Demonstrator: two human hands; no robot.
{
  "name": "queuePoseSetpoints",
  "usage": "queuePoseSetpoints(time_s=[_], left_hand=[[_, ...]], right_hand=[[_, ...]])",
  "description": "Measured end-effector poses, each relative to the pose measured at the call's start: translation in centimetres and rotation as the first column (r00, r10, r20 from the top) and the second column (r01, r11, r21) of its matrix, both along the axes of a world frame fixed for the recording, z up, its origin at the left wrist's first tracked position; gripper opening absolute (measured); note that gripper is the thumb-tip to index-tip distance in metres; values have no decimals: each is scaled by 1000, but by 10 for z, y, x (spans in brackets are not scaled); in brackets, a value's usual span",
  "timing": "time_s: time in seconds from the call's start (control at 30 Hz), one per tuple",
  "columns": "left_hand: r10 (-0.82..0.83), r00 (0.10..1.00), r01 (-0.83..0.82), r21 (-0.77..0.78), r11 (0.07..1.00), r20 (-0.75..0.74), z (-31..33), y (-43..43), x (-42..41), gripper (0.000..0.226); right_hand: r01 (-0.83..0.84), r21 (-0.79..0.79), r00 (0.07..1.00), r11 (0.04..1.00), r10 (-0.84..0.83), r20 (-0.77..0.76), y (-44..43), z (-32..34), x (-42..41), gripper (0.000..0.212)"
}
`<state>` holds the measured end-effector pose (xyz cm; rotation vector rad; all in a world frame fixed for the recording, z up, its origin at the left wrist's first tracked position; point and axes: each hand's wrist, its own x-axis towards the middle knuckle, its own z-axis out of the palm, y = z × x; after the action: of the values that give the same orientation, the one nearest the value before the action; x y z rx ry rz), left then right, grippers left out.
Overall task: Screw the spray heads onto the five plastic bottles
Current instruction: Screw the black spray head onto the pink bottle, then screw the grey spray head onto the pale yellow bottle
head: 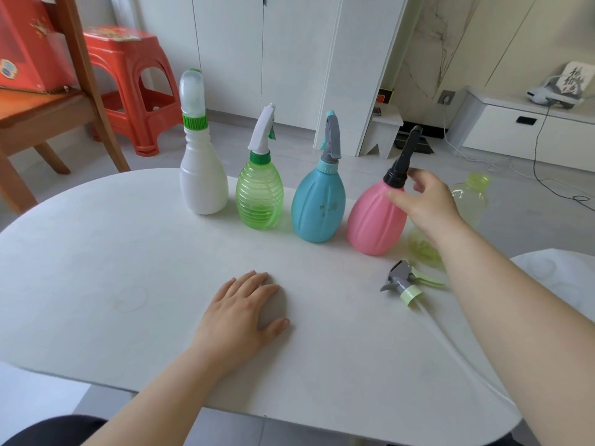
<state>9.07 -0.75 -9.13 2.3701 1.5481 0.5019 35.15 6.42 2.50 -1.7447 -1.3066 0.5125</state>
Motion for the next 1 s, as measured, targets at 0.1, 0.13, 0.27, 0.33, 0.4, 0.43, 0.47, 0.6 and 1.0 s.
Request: queuePoseSetpoints(time_s=[0.1, 0.13, 0.27, 0.33, 0.4, 0.43, 0.47, 0.6, 1.0], left_hand=[[6, 1000, -6, -6, 1000, 6, 1, -1, 0, 57], [9, 1000, -9, -5, 1000, 6, 2, -2, 0, 56], [25, 1000, -25, 0, 1000, 18, 3, -5, 1, 54], [34, 999, -34, 4, 999, 31, 4, -6, 1, 53], [43, 998, -43, 9, 999, 40, 5, -7, 1, 52], [45, 998, -45, 13, 999, 40, 5, -7, 1, 52], [45, 998, -46, 16, 999, 38, 4, -7, 1, 52], [53, 998, -54, 20, 998, 44, 3, -6, 2, 51], [73, 968, -63, -52, 997, 242, 13, -6, -3, 40]], right_hand=[[99, 176, 974, 979, -132, 184, -24, -3, 4, 44], [141, 286, 949, 948, -212, 234, -32, -2, 6, 38], [339, 501, 873, 797, -465, 149, -50, 0, 24, 45], [412, 417, 866, 810, -491, 98, -48, -2, 36, 62], [425, 224, 895, 877, -444, 40, -44, -4, 47, 80], [397, 128, 916, 909, -402, 10, -41, -6, 52, 86], [359, 62, 933, 931, -359, -17, -38, -8, 55, 89], [307, -3, 948, 952, -306, -86, -25, -15, 59, 85], [367, 163, 930, 916, -361, -66, -36, -4, 54, 66]])
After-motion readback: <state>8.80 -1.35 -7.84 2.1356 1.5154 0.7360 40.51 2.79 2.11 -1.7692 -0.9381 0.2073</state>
